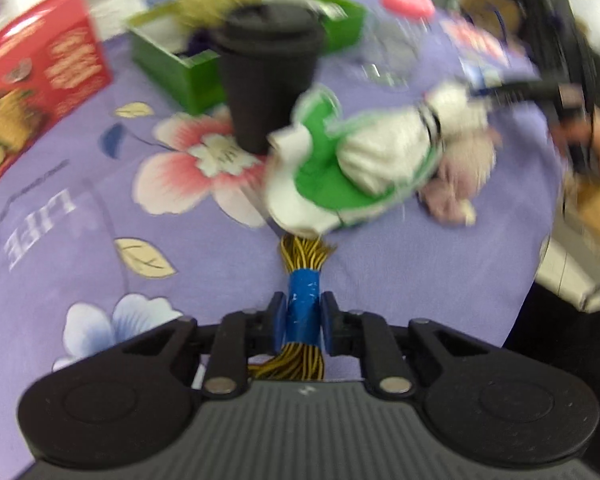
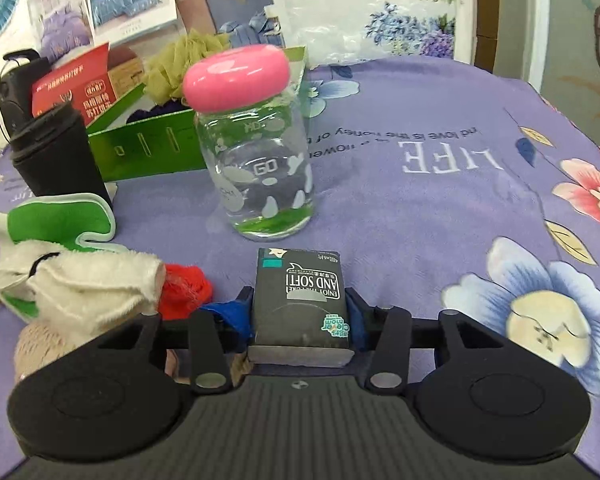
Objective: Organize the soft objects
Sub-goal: 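Grasp the shoelace bundle with the left gripper while the right gripper grasps the dark tissue packet, then carry the shoelace bundle and tissue packet into the green box, open both grippers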
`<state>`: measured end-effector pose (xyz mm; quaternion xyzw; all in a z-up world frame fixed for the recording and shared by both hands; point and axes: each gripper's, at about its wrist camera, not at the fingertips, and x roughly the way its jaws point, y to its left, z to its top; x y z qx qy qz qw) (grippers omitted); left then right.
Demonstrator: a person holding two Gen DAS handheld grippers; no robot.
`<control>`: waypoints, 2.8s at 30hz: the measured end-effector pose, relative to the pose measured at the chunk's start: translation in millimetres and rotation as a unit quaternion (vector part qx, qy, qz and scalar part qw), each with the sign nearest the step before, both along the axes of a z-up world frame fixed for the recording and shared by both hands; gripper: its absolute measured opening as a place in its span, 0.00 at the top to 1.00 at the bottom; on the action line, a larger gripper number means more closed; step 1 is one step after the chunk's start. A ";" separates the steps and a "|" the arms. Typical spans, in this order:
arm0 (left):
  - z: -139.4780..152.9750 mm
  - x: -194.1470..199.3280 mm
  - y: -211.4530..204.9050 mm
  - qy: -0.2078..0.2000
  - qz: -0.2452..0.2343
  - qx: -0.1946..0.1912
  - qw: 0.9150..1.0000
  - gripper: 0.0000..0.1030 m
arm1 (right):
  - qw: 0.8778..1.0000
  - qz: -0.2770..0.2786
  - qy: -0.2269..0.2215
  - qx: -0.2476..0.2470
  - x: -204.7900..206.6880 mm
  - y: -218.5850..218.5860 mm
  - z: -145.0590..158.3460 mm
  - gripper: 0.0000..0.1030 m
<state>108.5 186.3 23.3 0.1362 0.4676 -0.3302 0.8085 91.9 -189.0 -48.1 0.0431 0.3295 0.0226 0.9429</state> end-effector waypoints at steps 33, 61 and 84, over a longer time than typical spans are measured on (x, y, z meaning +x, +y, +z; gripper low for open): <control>-38.2 4.3 -35.2 0.010 0.036 0.080 0.996 0.41 | 0.998 -0.013 -0.001 -0.055 -11.8 3.1 -10.8 0.57; 150.9 143.7 -43.0 -0.125 0.194 -0.042 0.972 0.86 | 0.976 0.121 -0.152 -0.102 109.4 54.5 166.7 0.70; 128.8 216.9 -95.2 -0.127 0.206 -0.014 0.970 0.30 | 0.979 0.149 -0.127 -0.061 166.9 74.7 167.7 0.62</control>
